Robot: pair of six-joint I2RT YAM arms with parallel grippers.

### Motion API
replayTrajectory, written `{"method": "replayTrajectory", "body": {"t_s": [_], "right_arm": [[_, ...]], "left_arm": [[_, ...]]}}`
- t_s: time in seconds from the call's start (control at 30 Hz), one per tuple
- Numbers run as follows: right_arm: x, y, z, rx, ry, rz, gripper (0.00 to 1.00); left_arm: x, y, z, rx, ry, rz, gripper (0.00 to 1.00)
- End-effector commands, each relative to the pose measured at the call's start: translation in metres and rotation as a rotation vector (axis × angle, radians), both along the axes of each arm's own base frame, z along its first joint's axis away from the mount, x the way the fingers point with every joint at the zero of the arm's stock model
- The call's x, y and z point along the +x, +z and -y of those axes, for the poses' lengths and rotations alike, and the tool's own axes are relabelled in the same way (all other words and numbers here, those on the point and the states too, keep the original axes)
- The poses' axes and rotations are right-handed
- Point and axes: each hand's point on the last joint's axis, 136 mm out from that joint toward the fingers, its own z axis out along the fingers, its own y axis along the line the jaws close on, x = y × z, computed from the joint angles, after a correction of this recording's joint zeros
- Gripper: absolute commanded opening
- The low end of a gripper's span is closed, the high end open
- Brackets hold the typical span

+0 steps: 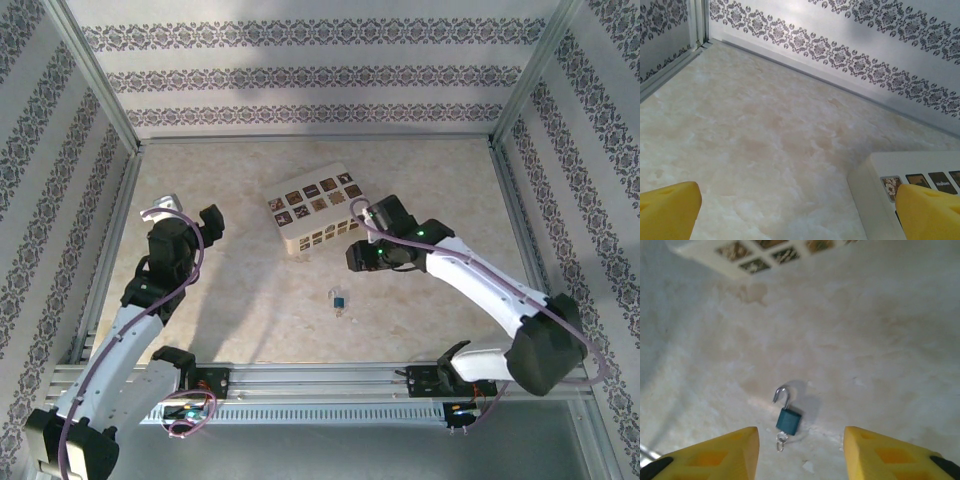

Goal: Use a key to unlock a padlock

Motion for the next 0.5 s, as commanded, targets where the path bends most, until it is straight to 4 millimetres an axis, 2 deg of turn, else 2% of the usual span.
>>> {"method": "replayTrajectory", "body": {"t_s": [0.0,0.23,0.47], "right_arm": [[0.014,0.018,0.028,-0.093,-0.046,0.141,0.54],[0.04,0.053,0.065,-0.075,-0.158,0.395,0.67],[0.052,0.064,0.1,-0.176,-0.233,0.565,0.82]], "left_arm": [[-0.003,0.005,-0.012,0.048,0.036,0.017,0.99],[-0.008,0.007,-0.021,0.078,0.074,0.029,0.99],[-0.015,0.012,-0.028,0.118,0.099,0.034,0.99]]}}
